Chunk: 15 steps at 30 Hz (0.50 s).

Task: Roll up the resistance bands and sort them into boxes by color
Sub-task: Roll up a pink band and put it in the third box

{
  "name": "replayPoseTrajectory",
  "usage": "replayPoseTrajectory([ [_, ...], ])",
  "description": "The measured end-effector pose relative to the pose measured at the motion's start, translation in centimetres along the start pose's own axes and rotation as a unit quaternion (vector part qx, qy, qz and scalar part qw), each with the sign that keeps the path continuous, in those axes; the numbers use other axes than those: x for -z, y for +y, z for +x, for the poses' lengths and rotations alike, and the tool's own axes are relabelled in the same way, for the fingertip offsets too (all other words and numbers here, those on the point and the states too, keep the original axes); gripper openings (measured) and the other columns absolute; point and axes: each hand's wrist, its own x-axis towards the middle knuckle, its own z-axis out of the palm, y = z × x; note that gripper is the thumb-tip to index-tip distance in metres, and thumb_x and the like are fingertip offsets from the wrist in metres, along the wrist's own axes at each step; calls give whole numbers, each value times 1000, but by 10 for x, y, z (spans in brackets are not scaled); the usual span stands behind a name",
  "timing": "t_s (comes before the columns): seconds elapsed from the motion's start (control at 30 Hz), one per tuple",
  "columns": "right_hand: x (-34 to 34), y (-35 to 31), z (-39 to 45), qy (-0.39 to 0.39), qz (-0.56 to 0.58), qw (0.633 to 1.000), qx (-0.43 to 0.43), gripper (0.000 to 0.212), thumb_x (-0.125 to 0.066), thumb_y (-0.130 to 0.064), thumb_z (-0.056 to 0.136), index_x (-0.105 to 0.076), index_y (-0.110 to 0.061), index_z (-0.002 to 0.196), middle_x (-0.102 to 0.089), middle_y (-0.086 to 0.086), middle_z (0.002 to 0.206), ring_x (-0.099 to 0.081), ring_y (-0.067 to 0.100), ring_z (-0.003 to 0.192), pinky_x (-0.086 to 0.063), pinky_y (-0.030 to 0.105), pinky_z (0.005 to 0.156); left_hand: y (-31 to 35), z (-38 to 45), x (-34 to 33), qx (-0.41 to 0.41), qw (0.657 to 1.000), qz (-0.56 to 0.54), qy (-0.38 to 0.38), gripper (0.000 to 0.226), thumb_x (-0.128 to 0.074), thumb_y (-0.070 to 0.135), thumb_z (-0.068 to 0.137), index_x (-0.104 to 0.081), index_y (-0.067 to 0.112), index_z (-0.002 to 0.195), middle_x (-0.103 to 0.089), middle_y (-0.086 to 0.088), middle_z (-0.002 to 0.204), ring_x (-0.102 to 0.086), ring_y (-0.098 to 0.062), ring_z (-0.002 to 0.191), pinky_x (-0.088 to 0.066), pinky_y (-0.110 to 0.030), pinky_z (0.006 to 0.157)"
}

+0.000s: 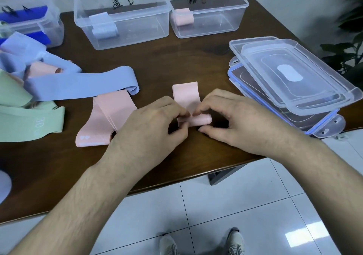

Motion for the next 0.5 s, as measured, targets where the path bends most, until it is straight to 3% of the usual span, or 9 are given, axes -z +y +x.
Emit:
replayPoseTrajectory([
  [0.07, -2, 2, 2, 6, 11, 1000, -12, 17, -69, -28, 91, -66, -33, 107, -53, -24, 103, -53, -4, 91, -35, 11, 76, 0, 0, -1, -4, 1000, -13, 11, 21, -63, 31, 88, -72, 25, 106, -59, 13, 102, -47, 16, 75, -35, -1, 64],
  [0.27, -1, 2, 5, 0, 9, 1000, -19, 17, -67, -30, 92, -68, -31, 109, -57, -20, 104, -55, 2, 93, -39, 18, 80, 0, 2, -3, -5, 1000, -12, -6, 23, -71, 24, 85, -69, 23, 108, -55, 15, 99, -46, 15, 69, -32, 4, 68],
  [0.4, 2, -3, -2, -11, 6, 1000, -15, 18, -66, -33, 91, -70, -31, 109, -60, -17, 104, -58, 4, 95, -46, 22, 83, 3, -4, 1, -26, 1000, 7, -10, 20, -76, 22, 80, -70, 24, 100, -65, 10, 96, -39, -4, 59, -28, -3, 58],
  [0.5, 3, -9, -14, -19, 10, 1000, -1, 14, -68, -31, 91, -70, -32, 105, -62, -16, 100, -58, 4, 93, -46, 23, 81, 7, -13, 4, -46, 999, 11, -21, 19, -78, 23, 77, -71, 25, 94, -65, 12, 90, -43, -5, 70, -26, 0, 56],
])
